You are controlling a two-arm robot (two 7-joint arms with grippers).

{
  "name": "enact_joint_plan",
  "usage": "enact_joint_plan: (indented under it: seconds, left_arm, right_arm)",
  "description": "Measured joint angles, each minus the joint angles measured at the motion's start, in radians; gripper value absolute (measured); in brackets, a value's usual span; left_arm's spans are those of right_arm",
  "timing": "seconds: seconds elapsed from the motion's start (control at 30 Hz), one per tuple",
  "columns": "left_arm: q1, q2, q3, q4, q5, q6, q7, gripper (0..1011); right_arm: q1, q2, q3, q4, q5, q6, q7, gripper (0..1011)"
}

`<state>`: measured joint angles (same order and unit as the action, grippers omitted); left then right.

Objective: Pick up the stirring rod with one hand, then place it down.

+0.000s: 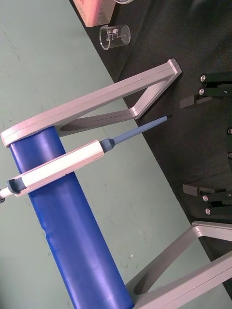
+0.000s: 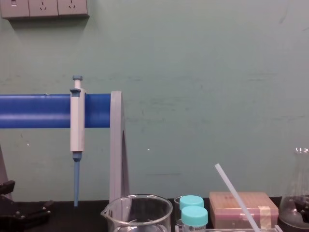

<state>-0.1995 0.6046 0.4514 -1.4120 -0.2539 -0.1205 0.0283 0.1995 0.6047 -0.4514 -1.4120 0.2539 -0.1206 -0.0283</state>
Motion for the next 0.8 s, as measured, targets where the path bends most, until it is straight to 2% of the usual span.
enact_joint_plan:
  seconds: [0.8]
  left_arm:
    - [0.0, 0.0, 0.0, 0.0, 0.0, 0.0, 0.0, 1000]
  right_arm:
    - [0.0, 0.0, 0.0, 0.0, 0.0, 0.0, 0.0, 1000]
